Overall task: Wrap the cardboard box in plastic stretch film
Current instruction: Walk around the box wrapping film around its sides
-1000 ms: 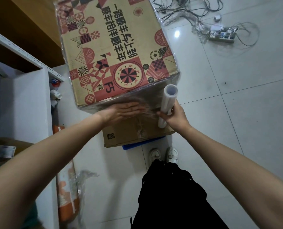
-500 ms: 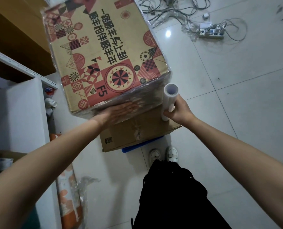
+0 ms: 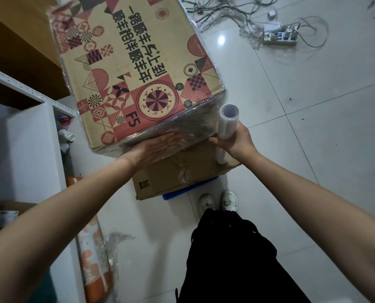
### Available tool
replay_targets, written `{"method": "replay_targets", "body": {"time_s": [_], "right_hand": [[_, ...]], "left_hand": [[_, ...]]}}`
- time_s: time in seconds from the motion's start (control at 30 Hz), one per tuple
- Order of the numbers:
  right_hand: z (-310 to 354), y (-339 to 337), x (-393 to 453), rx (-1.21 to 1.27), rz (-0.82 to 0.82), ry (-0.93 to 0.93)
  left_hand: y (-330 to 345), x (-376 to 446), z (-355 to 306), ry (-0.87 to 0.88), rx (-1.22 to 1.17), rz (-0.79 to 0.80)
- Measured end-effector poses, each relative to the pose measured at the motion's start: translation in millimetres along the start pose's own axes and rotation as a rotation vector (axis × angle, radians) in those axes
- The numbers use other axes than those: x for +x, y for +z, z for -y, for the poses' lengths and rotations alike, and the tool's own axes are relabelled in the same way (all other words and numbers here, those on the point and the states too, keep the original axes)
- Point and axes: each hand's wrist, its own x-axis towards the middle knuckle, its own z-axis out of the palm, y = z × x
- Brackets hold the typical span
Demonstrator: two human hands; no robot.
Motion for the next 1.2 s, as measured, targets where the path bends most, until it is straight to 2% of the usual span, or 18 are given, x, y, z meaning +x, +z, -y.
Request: {"method": "replay_targets", "body": {"time_s": [0.27, 0.47, 0.7, 0.8, 0.9, 1.2], "right_hand": [[2.1, -31.9, 2.5, -0.107, 0.042, -0.045], [0.1, -36.9, 1.0, -0.02, 0.111, -0.1], [3.0, -40.2, 5.4, 0.021, 0.212, -0.031], [-3.6, -33.2, 5.9, 0.019, 0.142, 0.064], [-6.0, -34.3, 7.4, -0.045, 0.057, 0.039], [0.3, -44.4, 21.2, -0.011, 0.036, -0.009]], "left_hand": [[-2.1, 1.9, -0.8, 0.001, 0.072, -0.006], [-4.5, 0.4, 0.5, -0.013, 0.066, 0.014], [-14.0, -1.8, 5.1, -0.016, 0.167, -0.018], [-17.4, -3.2, 7.1, -0.019, 0.188, -0.027], [-19.4, -5.2, 9.8, -0.009, 0.207, -0.019], [-23.3, -9.4, 16.1, -0.02, 0.282, -0.034]]}}
